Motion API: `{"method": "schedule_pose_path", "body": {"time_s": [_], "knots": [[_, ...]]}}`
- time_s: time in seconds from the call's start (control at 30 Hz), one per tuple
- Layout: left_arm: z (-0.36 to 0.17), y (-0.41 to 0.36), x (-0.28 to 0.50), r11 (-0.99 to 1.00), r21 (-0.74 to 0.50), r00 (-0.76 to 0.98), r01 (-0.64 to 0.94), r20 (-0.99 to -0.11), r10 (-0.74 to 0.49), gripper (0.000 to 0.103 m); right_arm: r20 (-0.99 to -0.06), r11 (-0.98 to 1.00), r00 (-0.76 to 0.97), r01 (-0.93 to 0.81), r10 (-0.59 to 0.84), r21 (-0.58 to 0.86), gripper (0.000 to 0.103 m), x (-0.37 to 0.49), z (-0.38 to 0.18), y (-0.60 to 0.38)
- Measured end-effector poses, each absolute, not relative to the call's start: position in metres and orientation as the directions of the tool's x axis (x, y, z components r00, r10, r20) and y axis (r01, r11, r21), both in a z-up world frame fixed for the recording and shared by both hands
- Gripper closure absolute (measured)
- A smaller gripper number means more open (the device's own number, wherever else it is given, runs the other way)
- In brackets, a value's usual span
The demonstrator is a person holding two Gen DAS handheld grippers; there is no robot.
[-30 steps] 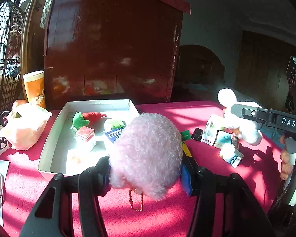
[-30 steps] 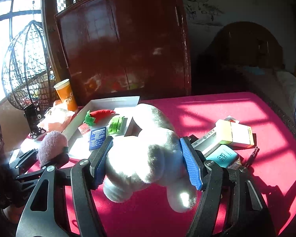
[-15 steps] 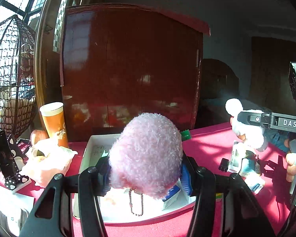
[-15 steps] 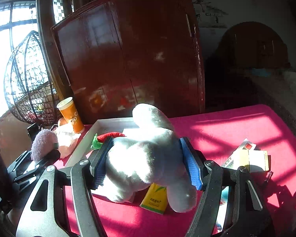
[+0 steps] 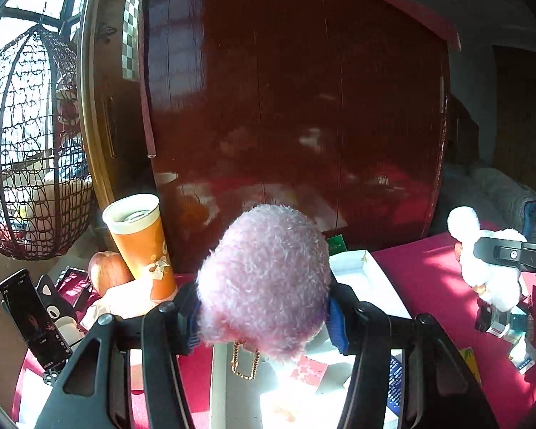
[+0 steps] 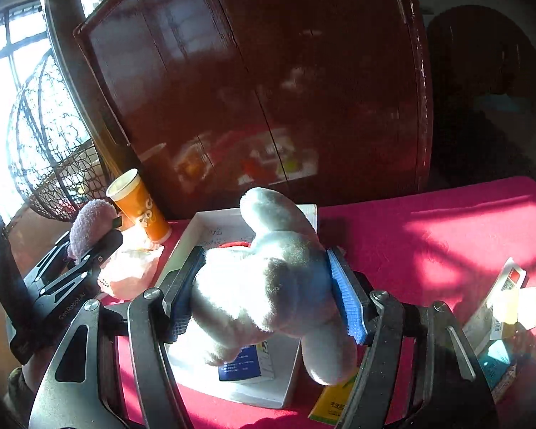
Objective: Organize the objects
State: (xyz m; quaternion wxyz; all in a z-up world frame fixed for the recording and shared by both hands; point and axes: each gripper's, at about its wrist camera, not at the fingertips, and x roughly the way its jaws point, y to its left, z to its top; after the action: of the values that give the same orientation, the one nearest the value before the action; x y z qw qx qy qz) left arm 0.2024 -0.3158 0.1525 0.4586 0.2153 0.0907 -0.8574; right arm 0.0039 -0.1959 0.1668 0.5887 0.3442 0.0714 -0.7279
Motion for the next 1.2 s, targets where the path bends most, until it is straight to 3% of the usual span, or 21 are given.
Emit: {"method": "schedule_pose_path", "body": {"time_s": [0.37, 0.73, 0.77, 0.8, 0.83, 0.87, 1.2], "knots": [[0.104, -0.368, 0.171, -0.524, 0.023, -0.413, 0.852, -0.587, -0.697, 0.048, -0.665, -0.327, 0.032, 0.852, -0.746, 0.408, 0.035, 0.002, 0.116, -0.268], [0.078, -0.371, 0.164, -0.517, -0.003, -0.411, 0.856, -0.611, -0.677, 0.044, -0.689, -0.362, -0.010, 0.857, -0.725, 0.368, 0.030, 0.014, 0.080, -0.296], [0.078, -0.373, 0.166, -0.515, -0.027, -0.423, 0.857, -0.607, -0.673, 0.042, -0.685, -0.359, -0.015, 0.860, -0.728, 0.363, 0.024, 0.013, 0.081, -0.296], [0.078, -0.374, 0.168, -0.512, -0.048, -0.432, 0.858, -0.607, -0.667, 0.030, -0.683, -0.363, -0.025, 0.861, -0.730, 0.356, 0.018, 0.014, 0.082, -0.295], [0.078, -0.377, 0.169, -0.502, -0.055, -0.427, 0.863, -0.609, -0.668, 0.009, -0.675, -0.367, -0.036, 0.861, -0.737, 0.354, 0.010, 0.013, 0.084, -0.294], [0.079, -0.377, 0.171, -0.484, -0.045, -0.409, 0.874, -0.606, -0.683, 0.001, -0.666, -0.373, -0.049, 0.858, -0.745, 0.354, 0.000, 0.012, 0.087, -0.292], [0.106, -0.351, 0.198, -0.445, -0.149, -0.455, 0.883, -0.506, -0.733, 0.000, -0.549, -0.394, -0.134, 0.833, -0.825, 0.390, 0.000, 0.002, 0.121, -0.226]]}}
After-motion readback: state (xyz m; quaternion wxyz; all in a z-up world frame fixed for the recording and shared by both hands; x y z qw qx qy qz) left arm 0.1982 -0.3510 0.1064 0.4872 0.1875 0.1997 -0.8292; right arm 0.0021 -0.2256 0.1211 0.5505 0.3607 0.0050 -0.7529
